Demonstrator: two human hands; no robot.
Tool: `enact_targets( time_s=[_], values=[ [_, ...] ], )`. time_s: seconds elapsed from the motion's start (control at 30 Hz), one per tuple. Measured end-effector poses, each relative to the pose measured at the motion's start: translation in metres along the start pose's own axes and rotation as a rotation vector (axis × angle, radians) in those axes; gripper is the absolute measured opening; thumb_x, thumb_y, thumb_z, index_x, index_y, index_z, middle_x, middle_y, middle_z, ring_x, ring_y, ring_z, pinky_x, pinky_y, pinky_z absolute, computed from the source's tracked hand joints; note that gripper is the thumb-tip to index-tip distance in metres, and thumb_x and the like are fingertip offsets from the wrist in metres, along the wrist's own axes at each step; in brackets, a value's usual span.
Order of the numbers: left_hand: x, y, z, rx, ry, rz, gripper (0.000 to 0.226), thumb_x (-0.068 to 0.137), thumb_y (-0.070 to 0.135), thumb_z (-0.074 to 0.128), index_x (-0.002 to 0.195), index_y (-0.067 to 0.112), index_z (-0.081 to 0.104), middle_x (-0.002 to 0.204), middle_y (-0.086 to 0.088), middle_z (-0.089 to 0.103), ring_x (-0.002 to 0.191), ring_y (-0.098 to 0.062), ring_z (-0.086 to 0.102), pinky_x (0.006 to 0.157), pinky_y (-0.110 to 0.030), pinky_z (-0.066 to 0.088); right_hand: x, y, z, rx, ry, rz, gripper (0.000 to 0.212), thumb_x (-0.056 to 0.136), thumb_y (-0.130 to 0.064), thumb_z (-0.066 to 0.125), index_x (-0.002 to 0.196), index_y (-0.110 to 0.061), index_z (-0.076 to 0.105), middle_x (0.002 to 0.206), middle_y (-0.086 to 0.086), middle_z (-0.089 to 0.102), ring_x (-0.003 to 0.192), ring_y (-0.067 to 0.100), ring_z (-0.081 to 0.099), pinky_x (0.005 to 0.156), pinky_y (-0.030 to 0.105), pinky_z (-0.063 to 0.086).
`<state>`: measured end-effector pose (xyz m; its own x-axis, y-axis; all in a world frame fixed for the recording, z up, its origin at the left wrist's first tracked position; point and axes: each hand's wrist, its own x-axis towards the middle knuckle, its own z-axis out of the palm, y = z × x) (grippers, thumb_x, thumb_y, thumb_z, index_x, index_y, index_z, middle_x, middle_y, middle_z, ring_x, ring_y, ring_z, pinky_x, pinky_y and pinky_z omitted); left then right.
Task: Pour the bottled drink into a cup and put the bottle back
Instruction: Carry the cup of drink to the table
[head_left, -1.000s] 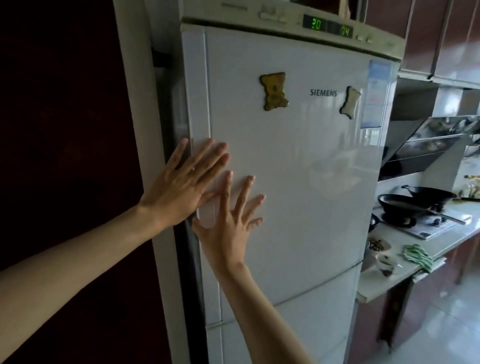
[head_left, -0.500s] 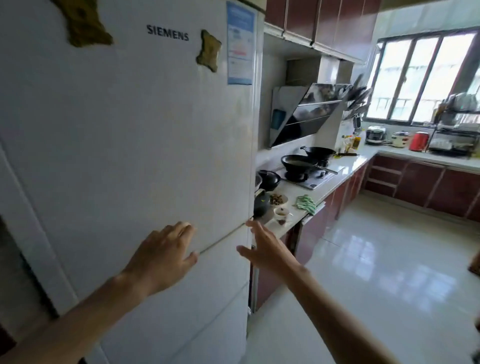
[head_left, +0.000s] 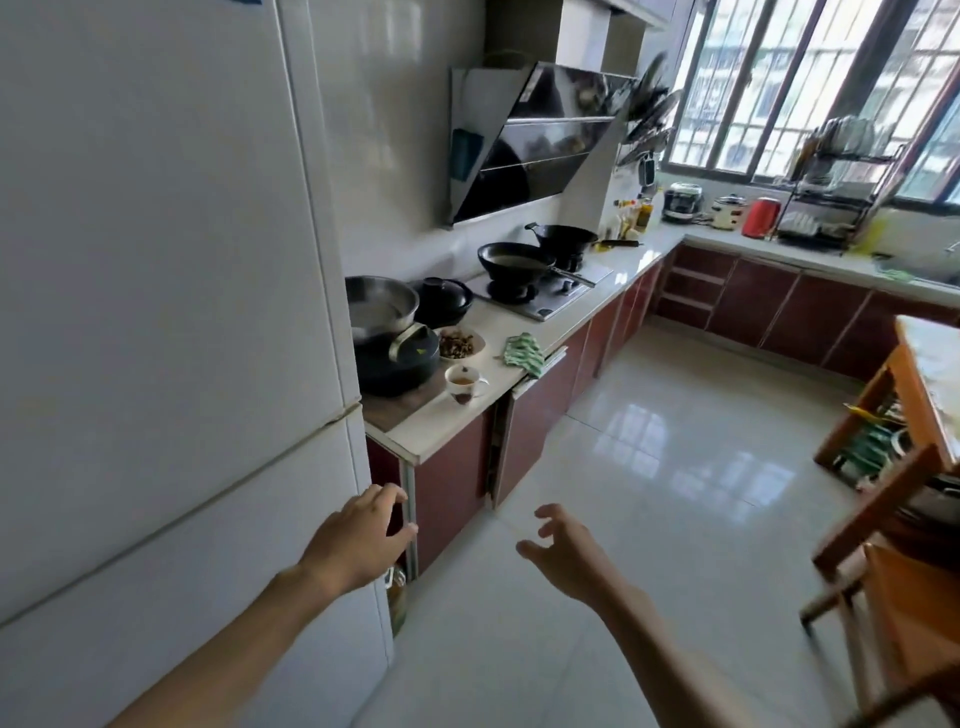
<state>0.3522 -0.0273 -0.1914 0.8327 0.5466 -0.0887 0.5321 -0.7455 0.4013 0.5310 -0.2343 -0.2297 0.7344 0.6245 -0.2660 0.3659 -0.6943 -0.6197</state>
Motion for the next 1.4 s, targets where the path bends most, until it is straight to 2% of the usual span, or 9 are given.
enact_targets(
  time_s=[0.43, 0.57, 0.67, 0.77, 0.87, 1.07, 1.17, 1.27, 1.4],
  values=[
    [0.258, 0.008, 0.084, -0.433, -0.16, -0.228, 0.063, 0.092, 0.036, 0.065, 0.142, 0.013, 0.034, 0.149, -0.01, 0.04, 0.129, -0.026, 0.051, 0.104, -0.041, 0.047, 0.209, 0.053, -0.018, 0.192, -0.098, 0.255, 0.052, 0.094, -0.031, 0.066, 0.136, -0.009, 0.045, 0.094, 0.001, 0.064, 0.082, 0.014, 0.06, 0.077, 0.03, 0.049],
    [0.317, 0.013, 0.101, -0.464, -0.17, -0.308, 0.069, 0.09, 0.032, 0.069, 0.144, 0.01, 0.032, 0.151, -0.013, 0.039, 0.134, -0.028, 0.047, 0.107, -0.04, 0.045, 0.264, 0.064, -0.029, 0.237, -0.142, 0.272, 0.06, 0.093, -0.037, 0.068, 0.141, -0.014, 0.041, 0.124, 0.006, 0.061, 0.098, 0.015, 0.059, 0.076, 0.024, 0.045],
    [0.365, 0.014, 0.109, -0.492, -0.131, -0.392, 0.074, 0.089, 0.029, 0.071, 0.147, 0.01, 0.029, 0.154, -0.013, 0.037, 0.137, -0.029, 0.045, 0.107, -0.039, 0.044, 0.324, 0.07, -0.042, 0.226, -0.172, 0.222, 0.061, 0.093, -0.033, 0.068, 0.143, -0.013, 0.04, 0.13, 0.008, 0.058, 0.1, 0.015, 0.055, 0.071, 0.021, 0.039],
    [0.403, 0.014, 0.12, -0.531, -0.073, -0.495, 0.078, 0.087, 0.024, 0.072, 0.149, 0.012, 0.027, 0.156, -0.012, 0.034, 0.138, -0.028, 0.044, 0.107, -0.038, 0.043, 0.386, 0.076, -0.055, 0.172, -0.222, 0.142, 0.047, 0.093, -0.027, 0.066, 0.131, -0.011, 0.045, 0.115, 0.009, 0.061, 0.097, 0.02, 0.059, 0.069, 0.026, 0.041],
    [0.423, 0.018, 0.127, -0.563, -0.021, -0.6, 0.079, 0.084, 0.02, 0.074, 0.148, 0.014, 0.028, 0.155, -0.009, 0.034, 0.137, -0.026, 0.043, 0.102, -0.033, 0.043, 0.446, 0.08, -0.065, 0.093, -0.3, 0.101, 0.031, 0.09, -0.025, 0.064, 0.11, -0.013, 0.044, 0.09, -0.001, 0.052, 0.073, 0.011, 0.049, 0.065, 0.028, 0.042],
    [0.45, 0.024, 0.127, -0.656, 0.024, -0.755, 0.077, 0.082, 0.016, 0.076, 0.144, 0.018, 0.031, 0.146, -0.006, 0.043, 0.123, -0.024, 0.054, 0.094, -0.032, 0.047, 0.531, 0.051, -0.069, 0.109, -0.447, -0.006, 0.066, 0.078, -0.028, 0.066, 0.138, -0.017, 0.039, 0.105, 0.0, 0.059, 0.072, 0.005, 0.056, 0.049, 0.021, 0.042],
    [0.463, 0.021, 0.131, -0.719, 0.054, -0.816, 0.081, 0.08, 0.011, 0.076, 0.145, 0.017, 0.03, 0.143, -0.008, 0.045, 0.121, -0.024, 0.054, 0.098, -0.036, 0.051, 0.558, 0.027, -0.062, 0.022, -0.406, -0.098, 0.063, 0.069, -0.032, 0.059, 0.13, -0.018, 0.047, 0.114, 0.003, 0.063, 0.091, 0.016, 0.064, 0.07, 0.039, 0.058],
    [0.483, 0.013, 0.132, -0.773, 0.071, -0.826, 0.088, 0.077, 0.006, 0.079, 0.147, 0.014, 0.028, 0.142, -0.009, 0.046, 0.125, -0.02, 0.049, 0.093, -0.03, 0.052, 0.577, 0.007, -0.051, -0.119, -0.363, -0.211, 0.082, 0.081, -0.033, 0.066, 0.151, -0.016, 0.026, 0.142, 0.008, 0.051, 0.131, 0.031, 0.047, 0.099, 0.043, 0.045],
    [0.512, -0.003, 0.136, -0.808, 0.05, -0.764, 0.097, 0.073, 0.011, 0.084, 0.149, 0.018, 0.025, 0.143, -0.003, 0.044, 0.136, -0.022, 0.043, 0.11, -0.044, 0.042, 0.603, -0.012, -0.035, -0.138, -0.418, -0.247, 0.104, 0.08, -0.032, 0.076, 0.158, -0.014, 0.01, 0.158, 0.008, 0.035, 0.144, 0.028, 0.035, 0.11, 0.041, 0.038]
  ],
)
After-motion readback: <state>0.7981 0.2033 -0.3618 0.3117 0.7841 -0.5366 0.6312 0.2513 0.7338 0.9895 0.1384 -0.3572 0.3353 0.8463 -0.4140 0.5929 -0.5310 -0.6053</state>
